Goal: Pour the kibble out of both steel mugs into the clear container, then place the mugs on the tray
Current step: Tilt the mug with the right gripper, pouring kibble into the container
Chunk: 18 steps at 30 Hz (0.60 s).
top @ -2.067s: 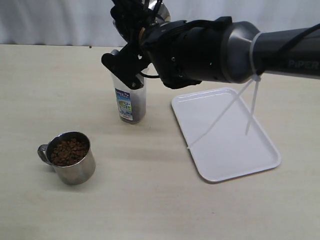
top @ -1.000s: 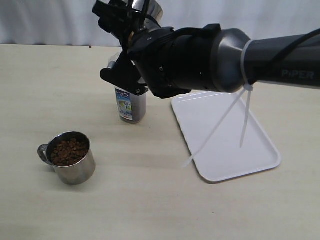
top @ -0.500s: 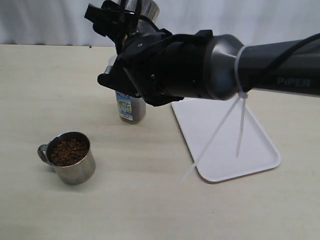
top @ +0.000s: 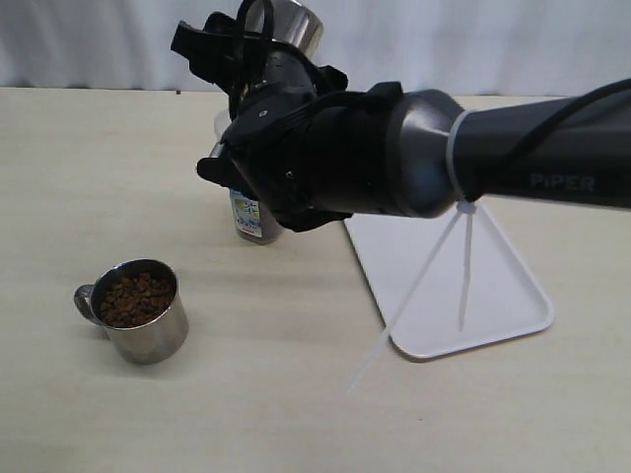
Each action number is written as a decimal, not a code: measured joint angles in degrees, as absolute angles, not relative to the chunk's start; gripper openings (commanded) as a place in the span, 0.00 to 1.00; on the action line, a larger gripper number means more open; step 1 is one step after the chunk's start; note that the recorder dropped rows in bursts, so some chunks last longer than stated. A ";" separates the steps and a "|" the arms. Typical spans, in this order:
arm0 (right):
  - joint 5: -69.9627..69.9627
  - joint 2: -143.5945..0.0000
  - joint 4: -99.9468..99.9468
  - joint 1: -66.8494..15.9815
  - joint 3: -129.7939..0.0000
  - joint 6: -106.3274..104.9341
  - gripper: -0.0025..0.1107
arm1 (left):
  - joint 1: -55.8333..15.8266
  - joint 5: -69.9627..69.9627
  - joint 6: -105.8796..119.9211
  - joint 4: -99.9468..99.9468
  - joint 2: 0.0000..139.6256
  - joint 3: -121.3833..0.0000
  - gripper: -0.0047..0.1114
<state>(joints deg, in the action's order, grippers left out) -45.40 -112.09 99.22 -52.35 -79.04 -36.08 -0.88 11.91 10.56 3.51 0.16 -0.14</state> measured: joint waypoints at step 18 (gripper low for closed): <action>-46.79 -113.02 99.09 -52.80 -80.24 -32.47 0.06 | -0.88 11.91 10.56 3.51 0.16 -0.14 0.04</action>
